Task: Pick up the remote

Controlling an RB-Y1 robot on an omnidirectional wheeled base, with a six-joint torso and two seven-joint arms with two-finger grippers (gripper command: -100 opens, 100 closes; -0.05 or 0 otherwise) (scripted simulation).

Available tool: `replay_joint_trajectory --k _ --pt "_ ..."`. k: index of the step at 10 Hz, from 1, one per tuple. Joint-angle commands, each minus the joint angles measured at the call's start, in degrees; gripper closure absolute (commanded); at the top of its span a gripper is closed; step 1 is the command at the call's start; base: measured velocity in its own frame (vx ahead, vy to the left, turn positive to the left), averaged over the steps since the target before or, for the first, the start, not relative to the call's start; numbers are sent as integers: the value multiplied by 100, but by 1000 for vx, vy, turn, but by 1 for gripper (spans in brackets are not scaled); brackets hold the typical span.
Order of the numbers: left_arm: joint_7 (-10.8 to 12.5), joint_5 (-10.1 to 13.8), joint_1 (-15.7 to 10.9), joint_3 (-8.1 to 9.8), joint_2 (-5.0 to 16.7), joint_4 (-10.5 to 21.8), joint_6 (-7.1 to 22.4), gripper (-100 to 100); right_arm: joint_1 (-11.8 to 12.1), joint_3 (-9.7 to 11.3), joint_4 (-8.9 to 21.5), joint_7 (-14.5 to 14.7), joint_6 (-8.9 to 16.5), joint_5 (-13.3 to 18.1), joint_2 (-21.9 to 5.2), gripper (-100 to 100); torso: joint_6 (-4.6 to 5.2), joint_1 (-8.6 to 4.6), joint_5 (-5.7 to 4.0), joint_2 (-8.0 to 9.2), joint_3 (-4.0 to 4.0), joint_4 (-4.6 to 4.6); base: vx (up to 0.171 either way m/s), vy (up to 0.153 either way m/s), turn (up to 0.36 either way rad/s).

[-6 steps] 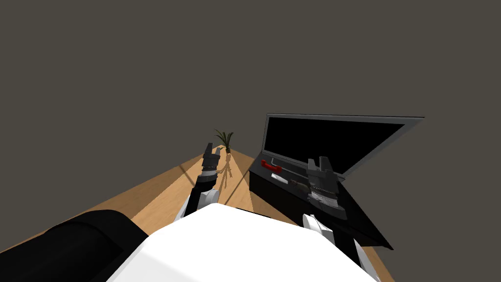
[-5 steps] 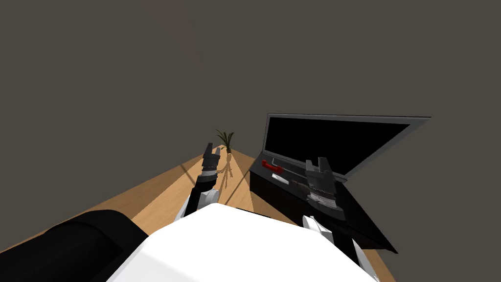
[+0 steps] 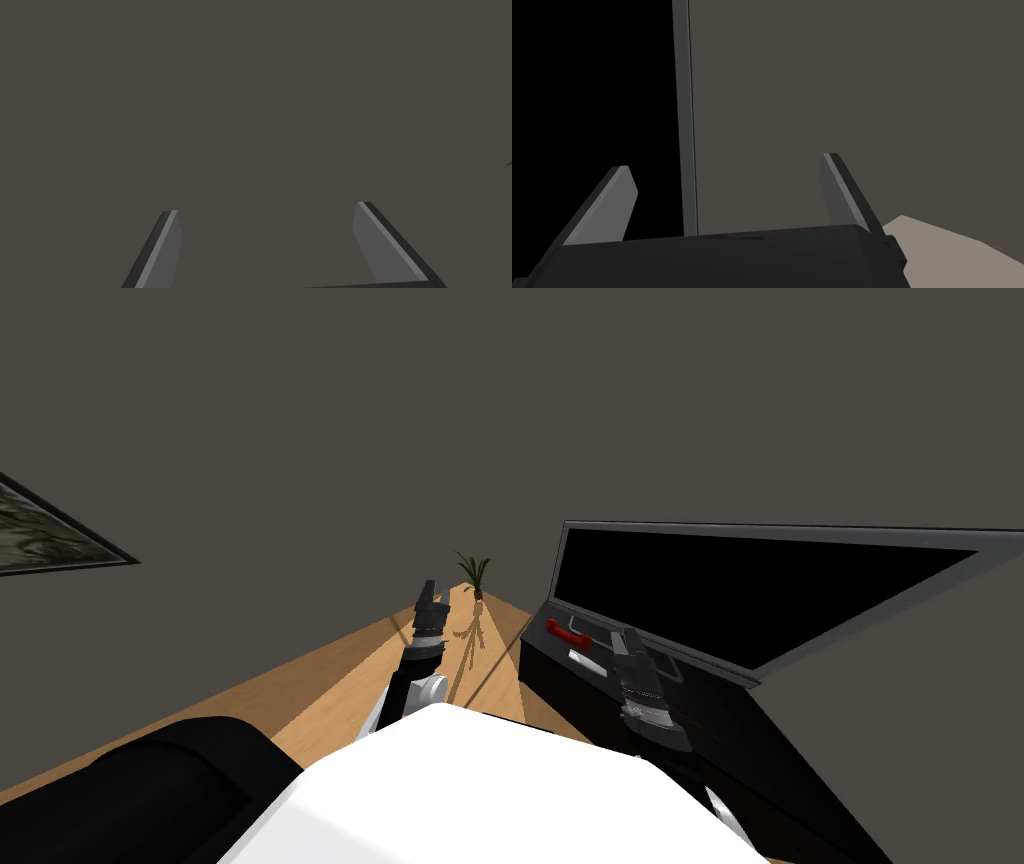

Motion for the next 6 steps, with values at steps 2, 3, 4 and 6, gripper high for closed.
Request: replay_joint_trajectory --k 2,3,4,6 --pt "0 0 1 1 0 0 0 0 116 175 385 218 -84 49 -165 -100 4 -5 -1 1 0 0 27 34 134" --pt "0 0 0 0 0 0 0 0 227 269 564 340 -135 69 -292 -100 1 -6 -1 3 1 0 46 39 291" --pt "0 0 0 0 0 0 0 0 227 269 692 340 -135 69 -292 -100 1 -5 -1 -2 -1 0 42 23 82" --pt "0 0 1 0 0 0 0 0 460 461 1119 609 -214 117 -557 -100 2 -7 -1 -5 -3 -1 62 35 252"
